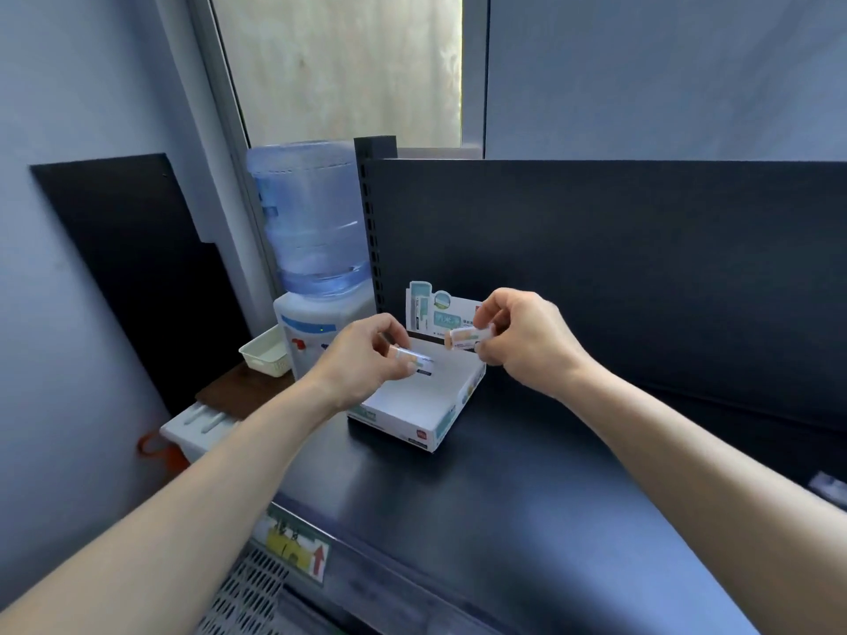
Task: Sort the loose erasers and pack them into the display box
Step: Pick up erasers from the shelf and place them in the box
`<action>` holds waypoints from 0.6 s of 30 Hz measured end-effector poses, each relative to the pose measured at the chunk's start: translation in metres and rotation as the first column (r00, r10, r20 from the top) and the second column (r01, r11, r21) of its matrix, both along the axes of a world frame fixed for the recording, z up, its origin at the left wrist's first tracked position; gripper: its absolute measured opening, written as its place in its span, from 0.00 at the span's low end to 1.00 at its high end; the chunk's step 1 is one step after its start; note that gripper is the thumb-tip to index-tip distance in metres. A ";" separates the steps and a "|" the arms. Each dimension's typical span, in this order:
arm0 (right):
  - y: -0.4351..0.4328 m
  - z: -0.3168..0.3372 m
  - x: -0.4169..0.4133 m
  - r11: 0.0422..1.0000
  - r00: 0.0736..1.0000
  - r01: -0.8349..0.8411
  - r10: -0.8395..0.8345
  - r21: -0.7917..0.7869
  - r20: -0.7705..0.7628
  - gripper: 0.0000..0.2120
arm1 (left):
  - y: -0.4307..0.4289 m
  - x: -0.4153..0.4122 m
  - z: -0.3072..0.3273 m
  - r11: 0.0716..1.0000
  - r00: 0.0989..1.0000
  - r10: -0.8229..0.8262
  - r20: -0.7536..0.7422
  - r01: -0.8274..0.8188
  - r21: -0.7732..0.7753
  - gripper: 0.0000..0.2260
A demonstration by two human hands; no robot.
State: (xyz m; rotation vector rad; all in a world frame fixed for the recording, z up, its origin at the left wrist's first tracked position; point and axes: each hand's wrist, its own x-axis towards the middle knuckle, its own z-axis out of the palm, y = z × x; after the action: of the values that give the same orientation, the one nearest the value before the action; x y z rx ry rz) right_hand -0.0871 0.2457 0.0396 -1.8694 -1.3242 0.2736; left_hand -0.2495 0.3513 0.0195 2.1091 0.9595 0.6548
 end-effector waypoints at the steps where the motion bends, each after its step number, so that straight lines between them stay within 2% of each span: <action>1: 0.006 -0.002 -0.001 1.000 1.000 0.013 -0.013 -0.011 0.016 0.09 | 0.006 0.001 -0.002 1.000 1.000 -0.013 -0.022 0.014 0.014 0.10; 6: 0.040 -0.007 -0.014 0.987 0.987 0.113 -0.099 -0.110 0.128 0.09 | 0.039 0.003 -0.010 0.989 0.985 -0.116 -0.129 0.126 0.072 0.09; 11: 0.068 -0.018 -0.028 0.949 0.953 0.232 -0.177 -0.214 0.247 0.09 | 0.069 0.006 -0.019 0.960 0.947 -0.259 -0.191 0.274 0.057 0.09; 15: 0.080 -0.027 -0.033 0.906 0.931 0.307 -0.223 -0.291 0.288 0.10 | 0.085 0.009 -0.030 0.932 0.916 -0.252 -0.311 0.317 0.178 0.08; 18: 0.087 -0.031 -0.038 0.890 0.925 0.338 -0.256 -0.306 0.280 0.10 | 0.092 0.008 -0.036 0.929 0.920 -0.257 -0.295 0.319 0.186 0.09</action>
State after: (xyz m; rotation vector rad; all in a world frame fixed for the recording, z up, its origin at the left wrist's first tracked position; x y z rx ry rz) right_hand -0.1246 0.3326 0.0089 -2.4399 -1.1660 0.1349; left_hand -0.2411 0.4437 -0.0165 2.5325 0.7102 0.3483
